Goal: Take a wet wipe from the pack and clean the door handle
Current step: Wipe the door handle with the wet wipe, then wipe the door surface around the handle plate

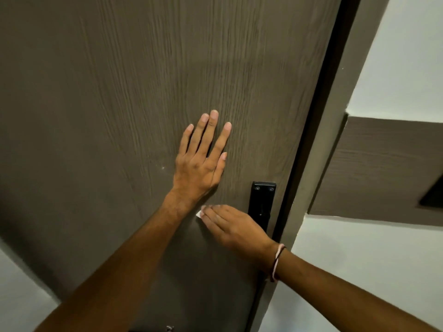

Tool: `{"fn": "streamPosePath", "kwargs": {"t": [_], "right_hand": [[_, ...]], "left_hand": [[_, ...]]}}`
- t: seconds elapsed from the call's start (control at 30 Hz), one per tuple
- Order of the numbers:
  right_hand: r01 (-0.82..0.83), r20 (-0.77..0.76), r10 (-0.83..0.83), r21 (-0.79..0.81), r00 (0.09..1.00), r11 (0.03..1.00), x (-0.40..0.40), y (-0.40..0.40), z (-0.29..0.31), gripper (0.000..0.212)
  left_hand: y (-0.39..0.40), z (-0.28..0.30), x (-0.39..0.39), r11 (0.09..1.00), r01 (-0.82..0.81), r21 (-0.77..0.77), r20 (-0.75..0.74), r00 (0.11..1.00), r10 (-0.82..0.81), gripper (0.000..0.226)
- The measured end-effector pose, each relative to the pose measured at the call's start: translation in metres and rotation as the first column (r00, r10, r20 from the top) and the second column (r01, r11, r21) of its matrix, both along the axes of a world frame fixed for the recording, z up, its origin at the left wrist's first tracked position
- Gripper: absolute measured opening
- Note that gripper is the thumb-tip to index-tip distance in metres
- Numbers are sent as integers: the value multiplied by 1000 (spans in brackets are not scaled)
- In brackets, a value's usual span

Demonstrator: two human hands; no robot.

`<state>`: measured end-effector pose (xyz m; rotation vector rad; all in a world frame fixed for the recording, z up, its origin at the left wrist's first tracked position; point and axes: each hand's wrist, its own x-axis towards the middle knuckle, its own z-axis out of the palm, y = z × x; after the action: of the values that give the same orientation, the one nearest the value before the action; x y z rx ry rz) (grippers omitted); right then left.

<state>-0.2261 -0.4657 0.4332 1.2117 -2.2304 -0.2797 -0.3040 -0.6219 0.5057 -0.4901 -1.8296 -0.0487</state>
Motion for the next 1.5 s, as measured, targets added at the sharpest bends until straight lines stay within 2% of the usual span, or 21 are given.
{"fn": "streamPosePath", "kwargs": {"t": [0.07, 0.1, 0.13, 0.2, 0.27, 0.3, 0.33, 0.4, 0.5, 0.57, 0.67, 0.77, 0.9, 1.0, 1.1, 1.17, 1.23, 1.3, 1.37, 1.43, 1.5], "right_hand": [[66, 221, 4, -309, 975, 949, 16, 6, 16, 44], [166, 377, 40, -496, 925, 852, 26, 12, 25, 41], [273, 488, 114, -650, 866, 709, 34, 20, 35, 38], [418, 550, 269, -806, 791, 420, 48, 47, 56, 36], [512, 571, 414, -820, 709, 255, 61, 85, 76, 35], [546, 568, 484, -813, 665, 204, 68, 108, 82, 34], [575, 560, 540, -802, 628, 163, 77, 134, 87, 33], [626, 545, 596, -775, 590, 89, 95, 187, 94, 30], [690, 542, 596, -723, 593, -30, 121, 285, 101, 23], [723, 544, 613, -688, 573, -66, 132, 347, 97, 17], [783, 608, 605, -621, 515, -43, 146, 446, 65, 10], [856, 672, 589, -513, 448, -66, 163, 520, -7, 7], [948, 790, 527, -293, 313, -123, 198, 588, -167, 15], [989, 871, 477, -65, 121, -134, 234, 618, -306, 21], [983, 905, 425, 83, -6, -163, 267, 628, -393, 13], [980, 924, 379, 123, -55, -156, 287, 631, -445, 11], [983, 951, 304, 102, -51, -154, 298, 633, -482, 14], [991, 967, 247, 87, -59, -105, 306, 633, -505, 15], [998, 984, 177, 46, -37, -47, 309, 634, -512, 17], [998, 999, 10, -43, 43, 51, 307, 637, -512, 19], [966, 950, -248, -134, 189, 221, 301, 639, -509, 27]], "left_hand": [[5, 5, 28, 978, 138, 159, 132, 978, -160, 49], [8, 5, 44, 928, 218, 304, 192, 940, -283, 46], [15, 4, 62, 845, 270, 462, 220, 888, -404, 45], [37, 5, 96, 620, 280, 733, 220, 765, -605, 39], [68, 8, 121, 358, 202, 912, 203, 536, -820, 33], [88, 9, 130, 264, 157, 952, 182, 406, -896, 32], [111, 9, 138, 236, 121, 964, 187, 320, -929, 32], [164, 11, 152, 230, 59, 971, 209, 252, -945, 26], [261, 12, 172, 131, -50, 990, 139, 213, -967, 14], [318, 7, 182, 114, -105, 988, 131, 166, -977, 12], [408, -28, 197, 155, -218, 964, 184, 118, -976, 15], [474, -97, 211, 236, -328, 915, 262, 37, -964, 17], [548, -250, 238, 369, -466, 804, 377, -79, -923, 17], [590, -381, 274, 448, -603, 660, 464, -143, -875, 17], [606, -465, 308, 470, -691, 549, 545, -130, -828, 19], [617, -516, 330, 526, -689, 499, 619, -142, -773, 20], [622, -552, 343, 589, -657, 470, 706, -120, -698, 20], [625, -572, 350, 664, -596, 452, 770, -116, -627, 20], [626, -581, 352, 783, -484, 391, 843, -153, -515, 23], [625, -582, 352, 909, -341, 238, 942, -146, -301, 28], [624, -578, 347, 972, -213, 98, 995, -10, -102, 38]]}}
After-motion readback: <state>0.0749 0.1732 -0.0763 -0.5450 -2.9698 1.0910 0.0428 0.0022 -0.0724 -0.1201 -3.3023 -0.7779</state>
